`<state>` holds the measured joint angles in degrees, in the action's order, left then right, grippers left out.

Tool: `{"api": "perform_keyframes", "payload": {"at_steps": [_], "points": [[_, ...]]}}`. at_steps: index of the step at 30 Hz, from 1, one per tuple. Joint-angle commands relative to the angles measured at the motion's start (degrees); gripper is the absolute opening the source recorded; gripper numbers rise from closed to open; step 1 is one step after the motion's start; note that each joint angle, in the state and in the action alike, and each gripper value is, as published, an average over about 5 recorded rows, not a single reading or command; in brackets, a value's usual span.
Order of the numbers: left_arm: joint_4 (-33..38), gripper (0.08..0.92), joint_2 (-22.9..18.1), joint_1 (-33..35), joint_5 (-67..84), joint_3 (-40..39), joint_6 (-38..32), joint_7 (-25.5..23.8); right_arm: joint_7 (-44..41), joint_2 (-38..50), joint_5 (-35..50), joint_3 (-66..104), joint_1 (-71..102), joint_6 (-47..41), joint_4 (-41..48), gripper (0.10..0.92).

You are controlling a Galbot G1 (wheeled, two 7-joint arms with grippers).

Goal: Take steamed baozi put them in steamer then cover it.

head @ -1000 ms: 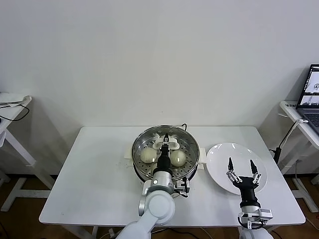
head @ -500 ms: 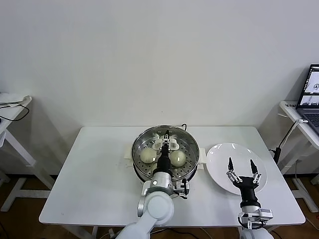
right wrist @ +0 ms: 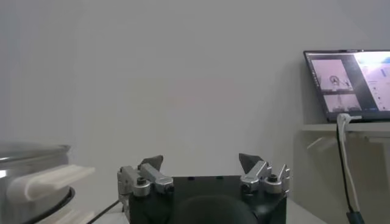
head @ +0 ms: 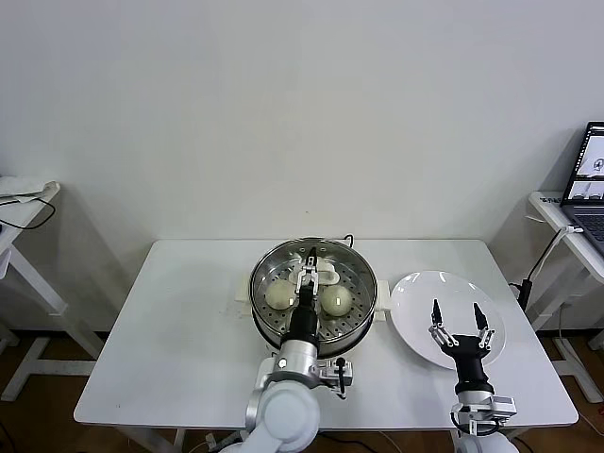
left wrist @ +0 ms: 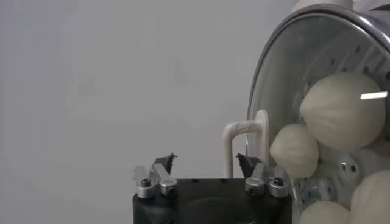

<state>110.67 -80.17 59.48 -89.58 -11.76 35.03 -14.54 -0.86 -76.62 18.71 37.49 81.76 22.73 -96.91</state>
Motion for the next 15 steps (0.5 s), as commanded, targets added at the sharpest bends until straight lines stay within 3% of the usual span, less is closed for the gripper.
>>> {"api": "perform_keyframes", "payload": {"at_steps": [1, 5, 9, 12, 15], "points": [[14.3, 0.822, 5.0, 5.6, 3.4, 2.5, 0.3, 1.5, 0.0, 0.4, 0.1, -0.1, -0.1, 0.0, 0.2, 0.823], [20.1, 0.823, 8.4, 11.6, 10.5, 8.3, -1.8, 4.4, 0.1, 1.0, 0.4, 0.0, -0.3, -0.2, 0.0, 0.823], [23.9, 0.823, 9.9, 19.5, 25.7, 18.1, -8.6, 13.4, 0.4, 1.5, 1.0, 0.4, -0.4, -1.7, -1.3, 0.823], [25.4, 0.823, 8.5, 24.4, 42.9, 26.7, -14.5, 17.9, 0.0, 1.6, 2.2, 0.8, -0.2, -3.4, -3.1, 0.823], [23.5, 0.823, 5.4, 27.2, 55.6, 35.0, -24.1, 18.6, -0.6, 1.7, 3.1, 1.3, 0.0, -5.5, -5.4, 0.823]]}}
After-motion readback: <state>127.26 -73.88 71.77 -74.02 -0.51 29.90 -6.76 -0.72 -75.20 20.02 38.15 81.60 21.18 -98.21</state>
